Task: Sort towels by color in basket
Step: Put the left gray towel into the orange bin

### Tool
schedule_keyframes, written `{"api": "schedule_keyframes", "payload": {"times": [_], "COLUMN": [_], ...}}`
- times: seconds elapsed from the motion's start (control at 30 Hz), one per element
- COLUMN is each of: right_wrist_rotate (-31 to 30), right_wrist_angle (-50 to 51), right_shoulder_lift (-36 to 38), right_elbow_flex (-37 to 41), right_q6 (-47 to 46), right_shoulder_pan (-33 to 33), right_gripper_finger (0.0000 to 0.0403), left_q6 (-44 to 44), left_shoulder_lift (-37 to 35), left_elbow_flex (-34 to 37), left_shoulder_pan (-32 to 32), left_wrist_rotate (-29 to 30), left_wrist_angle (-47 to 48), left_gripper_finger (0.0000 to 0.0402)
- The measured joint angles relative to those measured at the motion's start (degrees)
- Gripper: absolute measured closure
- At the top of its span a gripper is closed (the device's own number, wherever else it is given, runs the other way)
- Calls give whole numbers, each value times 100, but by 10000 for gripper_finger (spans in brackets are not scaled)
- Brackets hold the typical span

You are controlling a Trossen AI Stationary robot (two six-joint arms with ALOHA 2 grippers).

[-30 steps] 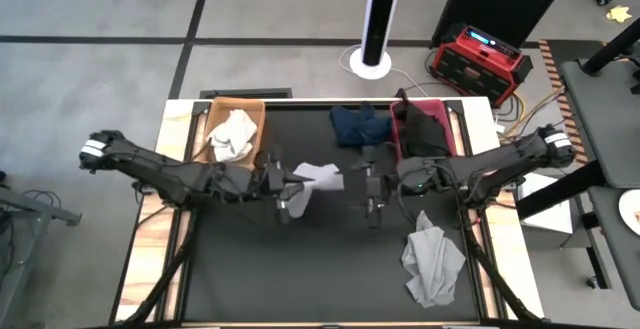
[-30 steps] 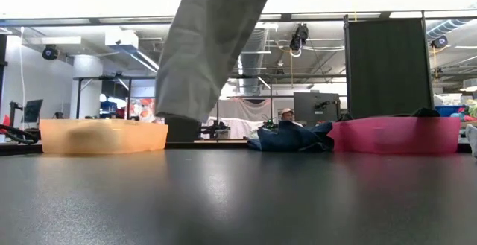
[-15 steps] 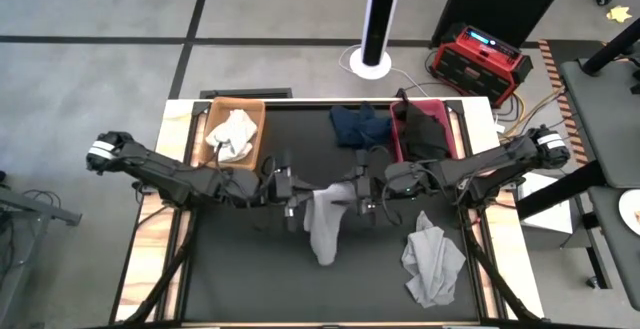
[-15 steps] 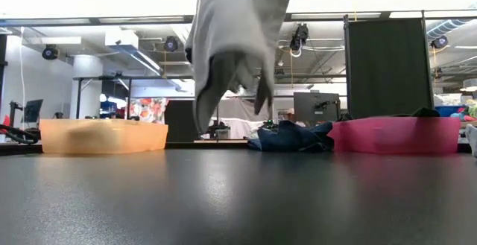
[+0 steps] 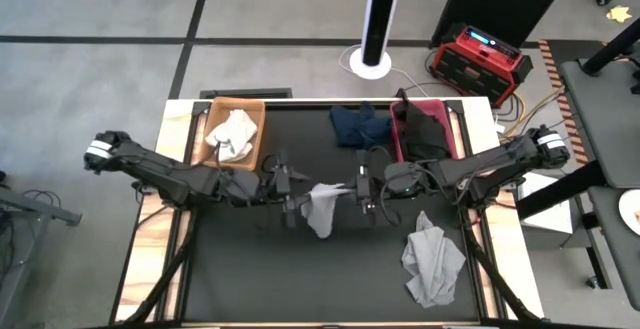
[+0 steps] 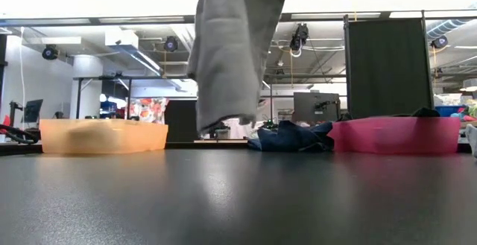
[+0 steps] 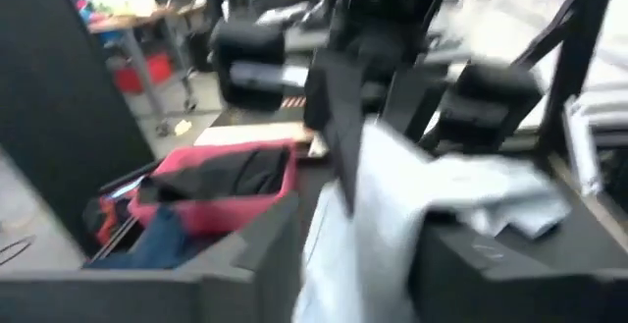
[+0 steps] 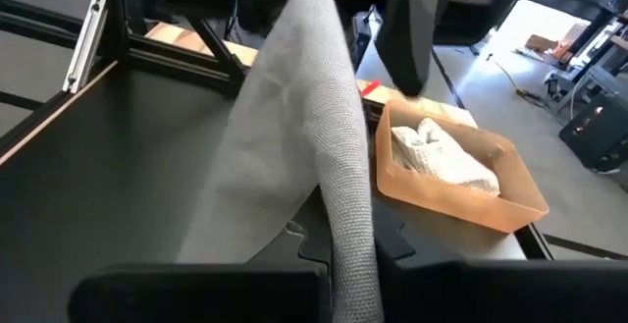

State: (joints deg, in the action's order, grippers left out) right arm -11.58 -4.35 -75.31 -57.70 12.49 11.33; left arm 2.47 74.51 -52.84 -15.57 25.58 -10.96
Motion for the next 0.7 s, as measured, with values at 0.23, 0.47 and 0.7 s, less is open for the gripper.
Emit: {"api": "schedule_keyframes", "payload": {"times": [0.23,0.47,0.7], "right_wrist_rotate": [-83,-819,-823], "right_wrist_angle": [566,1238,1318], "right_shoulder_lift": [101,107,105], "right_elbow_flex": [-225,-552,-663], "right_q6": [-341,-537,-546], "right_shoulder_pan": [0,0,2], "right_gripper_finger": [393,394,394], "left_q6": [27,-291,-878], "left_shoulder_lift": [-380,-609,-291], "left_elbow_flex": [-2,-2,39], "left_shoulder_pan": [4,4,12], "left_wrist_rotate": [927,378,44], "left_wrist_angle": [998,1572,1639], "left_gripper_finger": [150,125,125]}}
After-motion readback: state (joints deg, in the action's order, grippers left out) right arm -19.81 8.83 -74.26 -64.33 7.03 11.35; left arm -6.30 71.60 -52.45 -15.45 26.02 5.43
